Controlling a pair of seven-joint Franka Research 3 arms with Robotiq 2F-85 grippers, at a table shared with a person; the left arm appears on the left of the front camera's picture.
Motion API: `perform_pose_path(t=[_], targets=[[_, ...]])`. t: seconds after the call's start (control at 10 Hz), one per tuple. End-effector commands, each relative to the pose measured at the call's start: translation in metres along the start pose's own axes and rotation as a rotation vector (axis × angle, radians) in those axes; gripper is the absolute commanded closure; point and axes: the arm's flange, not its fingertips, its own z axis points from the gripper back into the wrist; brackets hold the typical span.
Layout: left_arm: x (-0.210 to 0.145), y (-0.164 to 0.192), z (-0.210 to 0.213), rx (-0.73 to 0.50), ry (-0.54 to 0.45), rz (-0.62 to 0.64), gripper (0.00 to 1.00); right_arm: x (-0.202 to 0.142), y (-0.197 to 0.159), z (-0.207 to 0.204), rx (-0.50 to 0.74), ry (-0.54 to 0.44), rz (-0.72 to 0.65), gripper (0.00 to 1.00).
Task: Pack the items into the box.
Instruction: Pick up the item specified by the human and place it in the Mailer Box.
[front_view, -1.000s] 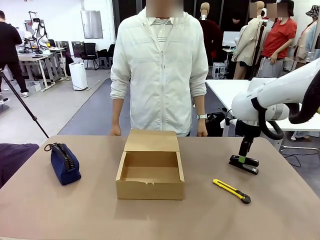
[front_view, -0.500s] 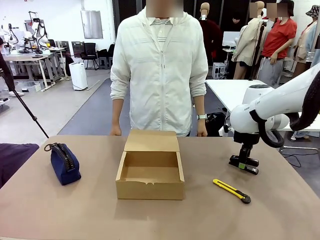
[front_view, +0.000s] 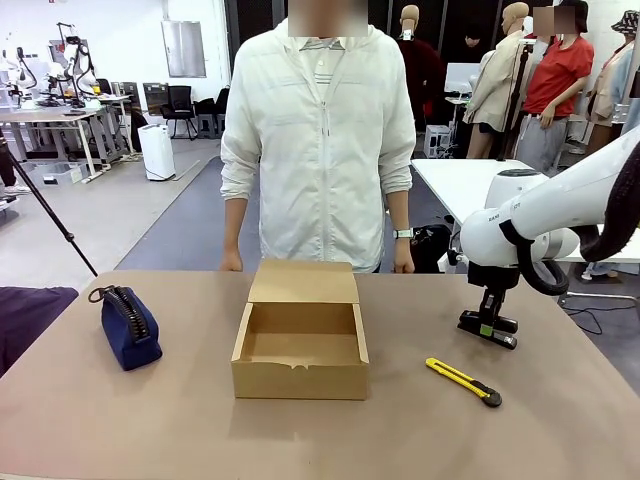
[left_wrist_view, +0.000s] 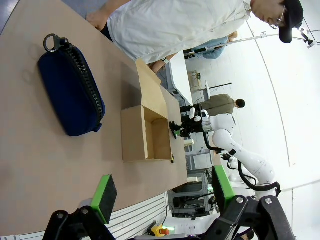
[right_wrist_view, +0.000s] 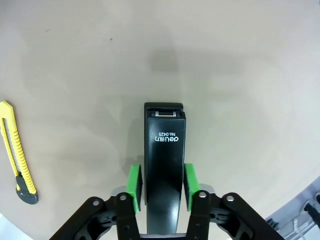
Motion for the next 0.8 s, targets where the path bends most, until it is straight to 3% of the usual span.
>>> perform_pose_path(t=[0.0,0.4,0.7], targets=[[0.000,0.001,0.001,-0.013,-0.001,-0.018,0.00,-0.001,0.004,0.001,-0.001,0.011,-0.012,1.00],[0.000,0.001,0.001,-0.013,-0.001,-0.018,0.00,-0.008,0.004,0.022,0.017,0.014,-0.051,1.00],[0.000,0.001,0.001,-0.013,-0.001,-0.018,0.00,-0.046,0.019,0.120,0.146,-0.060,-0.066,1.00]])
